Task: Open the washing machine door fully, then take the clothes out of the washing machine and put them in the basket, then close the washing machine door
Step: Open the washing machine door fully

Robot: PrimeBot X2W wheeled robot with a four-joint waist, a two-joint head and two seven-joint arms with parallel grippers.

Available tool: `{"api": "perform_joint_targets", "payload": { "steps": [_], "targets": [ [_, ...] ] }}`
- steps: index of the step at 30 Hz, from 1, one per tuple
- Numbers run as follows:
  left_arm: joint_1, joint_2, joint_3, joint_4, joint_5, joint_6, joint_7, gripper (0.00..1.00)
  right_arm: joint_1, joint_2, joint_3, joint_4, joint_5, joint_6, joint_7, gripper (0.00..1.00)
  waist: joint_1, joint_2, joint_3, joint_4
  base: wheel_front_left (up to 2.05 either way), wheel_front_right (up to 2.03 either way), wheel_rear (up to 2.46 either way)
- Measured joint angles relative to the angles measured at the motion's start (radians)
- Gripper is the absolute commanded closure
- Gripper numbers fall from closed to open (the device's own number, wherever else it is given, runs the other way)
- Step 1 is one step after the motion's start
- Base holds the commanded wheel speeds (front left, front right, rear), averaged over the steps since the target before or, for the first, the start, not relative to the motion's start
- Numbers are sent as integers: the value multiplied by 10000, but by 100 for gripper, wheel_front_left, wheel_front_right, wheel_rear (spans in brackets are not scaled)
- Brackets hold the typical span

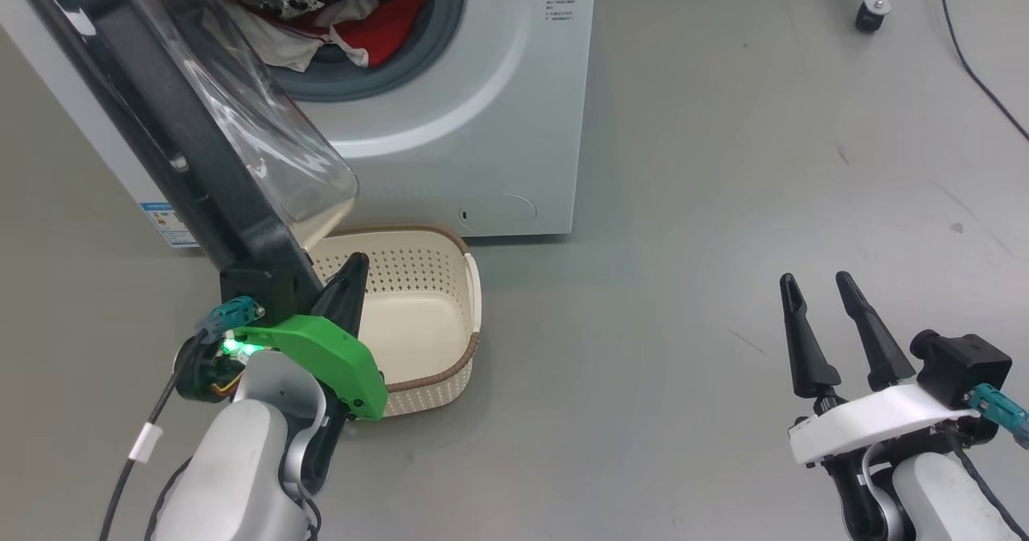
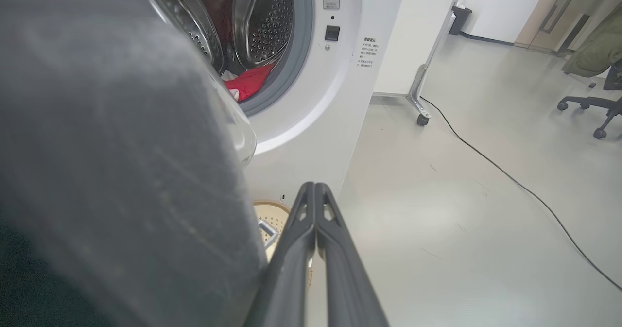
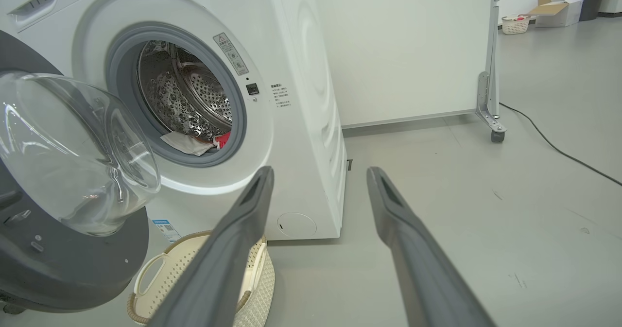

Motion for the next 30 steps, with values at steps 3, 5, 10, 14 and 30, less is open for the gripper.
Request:
{"api": "perform_joint_targets", "payload": {
  "steps": [3, 5, 10, 14, 30],
  "targets": [
    [-9, -23, -56, 65, -10, 0, -71, 100, 3, 0, -52, 2, -12, 13, 0, 0, 0, 0, -16, 222, 0, 0, 0],
    [-9, -31, -73, 88, -27, -4, -109, 100, 4, 0, -58, 6, -12, 13, 0, 0, 0, 0, -23, 304, 0, 0, 0],
    [-9, -90, -123, 240, -178, -12, -222, 100, 7, 0, -77, 17, -38, 88, 0, 0, 0, 0, -74, 735, 0, 0, 0],
    [-8, -84, -125, 326, -190, -12, -259, 100, 13, 2, -84, 15, -69, 105, -2, 0, 0, 0, -120, 1107, 0, 0, 0],
    [-8, -73, 94, 560, -433, 4, -612, 100, 40, -10, -46, 23, -107, 119, 0, 0, 0, 0, -204, 2649, 0, 0, 0]
  ]
}}
